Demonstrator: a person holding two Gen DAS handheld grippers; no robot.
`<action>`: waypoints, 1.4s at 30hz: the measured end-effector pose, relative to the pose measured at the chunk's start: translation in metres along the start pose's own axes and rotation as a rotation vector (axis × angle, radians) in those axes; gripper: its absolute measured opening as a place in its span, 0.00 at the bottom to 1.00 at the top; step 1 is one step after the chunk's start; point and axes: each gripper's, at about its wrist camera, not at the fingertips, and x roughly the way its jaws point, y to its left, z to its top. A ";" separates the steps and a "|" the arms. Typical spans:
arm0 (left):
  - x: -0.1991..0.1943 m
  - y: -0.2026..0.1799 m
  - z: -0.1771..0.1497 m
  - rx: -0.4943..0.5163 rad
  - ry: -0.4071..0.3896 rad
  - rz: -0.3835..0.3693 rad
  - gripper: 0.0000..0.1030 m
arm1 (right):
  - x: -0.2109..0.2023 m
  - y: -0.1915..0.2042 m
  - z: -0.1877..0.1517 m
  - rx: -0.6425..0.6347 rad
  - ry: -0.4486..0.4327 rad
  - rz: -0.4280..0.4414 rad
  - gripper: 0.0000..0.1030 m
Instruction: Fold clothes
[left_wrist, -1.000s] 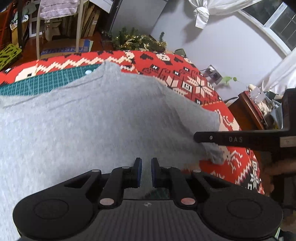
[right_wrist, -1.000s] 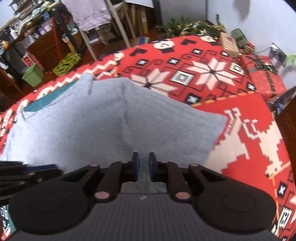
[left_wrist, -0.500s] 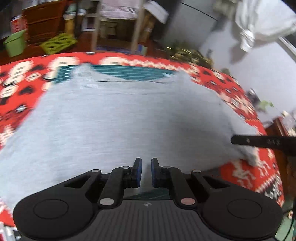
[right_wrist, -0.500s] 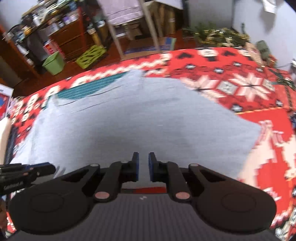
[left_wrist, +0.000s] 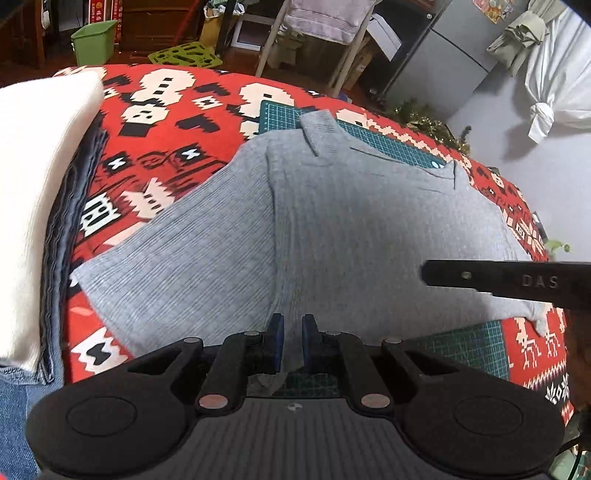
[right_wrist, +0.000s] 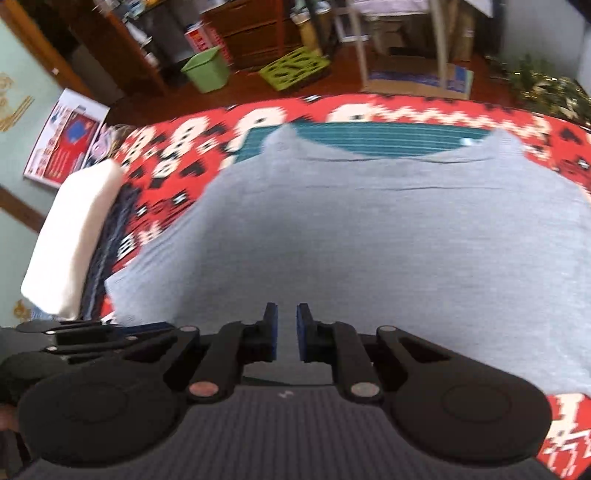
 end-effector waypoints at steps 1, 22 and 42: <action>0.000 0.002 -0.001 -0.005 -0.002 -0.005 0.08 | 0.003 0.005 0.001 -0.008 0.007 0.005 0.12; -0.016 0.032 -0.023 -0.071 0.002 -0.044 0.11 | 0.057 0.076 -0.008 -0.137 0.176 0.155 0.09; -0.041 0.059 -0.051 -0.231 0.005 0.013 0.11 | 0.062 0.100 -0.017 -0.214 0.216 0.141 0.07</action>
